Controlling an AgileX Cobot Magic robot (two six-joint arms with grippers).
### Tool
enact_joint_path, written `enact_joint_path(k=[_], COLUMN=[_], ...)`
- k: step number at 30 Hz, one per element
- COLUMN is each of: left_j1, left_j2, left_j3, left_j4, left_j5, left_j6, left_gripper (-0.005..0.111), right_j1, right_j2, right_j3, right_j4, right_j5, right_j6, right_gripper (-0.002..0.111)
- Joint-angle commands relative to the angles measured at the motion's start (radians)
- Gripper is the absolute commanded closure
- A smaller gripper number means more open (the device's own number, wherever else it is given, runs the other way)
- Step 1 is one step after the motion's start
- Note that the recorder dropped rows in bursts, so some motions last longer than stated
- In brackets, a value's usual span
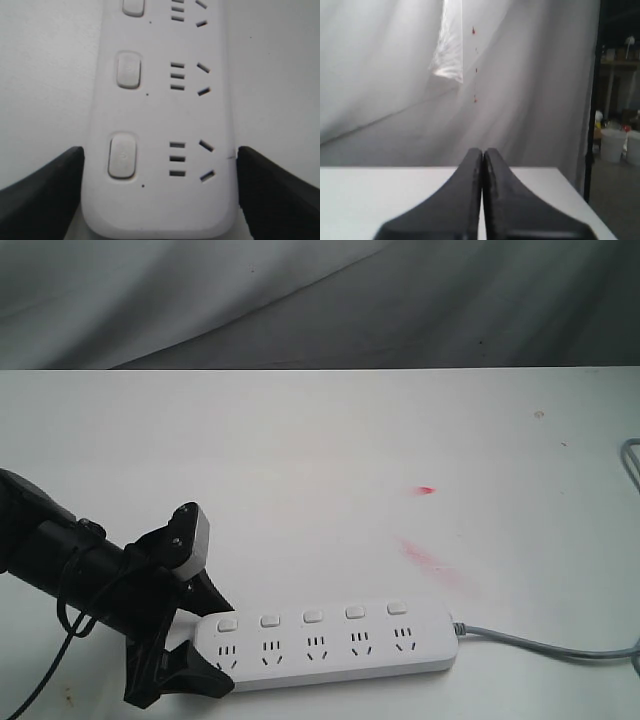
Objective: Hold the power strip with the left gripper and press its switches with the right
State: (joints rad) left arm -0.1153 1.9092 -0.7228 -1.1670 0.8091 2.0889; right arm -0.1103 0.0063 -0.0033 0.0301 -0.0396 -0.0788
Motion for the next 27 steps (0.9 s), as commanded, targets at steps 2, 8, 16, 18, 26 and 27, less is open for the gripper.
enact_joint_path(k=[2, 8, 16, 18, 26, 27], left_j1=[-0.006, -0.006, -0.006, -0.006, -0.006, -0.006], left_j2=[0.005, 0.005, 0.005, 0.005, 0.005, 0.005], left_j3=[-0.002, -0.002, -0.002, -0.002, -0.002, -0.002], left_j4=[0.004, 0.004, 0.004, 0.004, 0.004, 0.004], left_j5=[-0.001, -0.001, -0.001, -0.001, -0.001, -0.001], left_j6=[0.005, 0.005, 0.005, 0.005, 0.005, 0.005], left_gripper=[0.076, 0.076, 0.076, 0.076, 0.076, 0.076], right_j1=[-0.009, -0.009, -0.009, -0.009, -0.009, -0.009], right_j2=[-0.006, -0.006, -0.004, 0.043, 0.390, 0.433], right_j3=[0.003, 0.003, -0.113, -0.143, -0.400, -0.440], right_j4=[0.114, 0.195, 0.379, 0.377, 0.363, 0.348], right_j5=[-0.354, -0.651, -0.145, -0.094, 0.065, 0.094], right_j6=[0.027, 0.035, 0.165, 0.165, 0.154, 0.152], right_gripper=[0.108, 0.108, 0.108, 0.108, 0.108, 0.108])
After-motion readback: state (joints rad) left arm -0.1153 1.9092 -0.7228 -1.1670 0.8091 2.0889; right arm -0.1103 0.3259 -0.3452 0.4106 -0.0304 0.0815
